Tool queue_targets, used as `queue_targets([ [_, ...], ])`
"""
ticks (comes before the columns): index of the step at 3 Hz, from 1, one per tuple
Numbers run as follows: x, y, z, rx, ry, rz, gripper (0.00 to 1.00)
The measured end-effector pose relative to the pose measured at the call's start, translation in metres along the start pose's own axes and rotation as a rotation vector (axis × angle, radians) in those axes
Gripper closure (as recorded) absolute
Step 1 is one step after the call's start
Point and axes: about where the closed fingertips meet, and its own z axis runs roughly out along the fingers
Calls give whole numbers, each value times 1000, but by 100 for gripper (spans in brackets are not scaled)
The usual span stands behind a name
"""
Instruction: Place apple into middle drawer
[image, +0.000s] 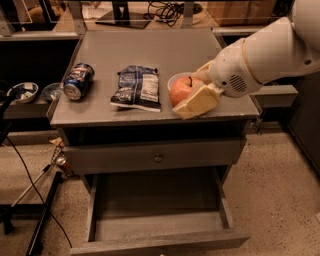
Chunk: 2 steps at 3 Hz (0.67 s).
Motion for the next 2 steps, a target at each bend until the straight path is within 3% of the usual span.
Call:
queue_targets([
  [2,32,51,45,-92,10,101,100],
])
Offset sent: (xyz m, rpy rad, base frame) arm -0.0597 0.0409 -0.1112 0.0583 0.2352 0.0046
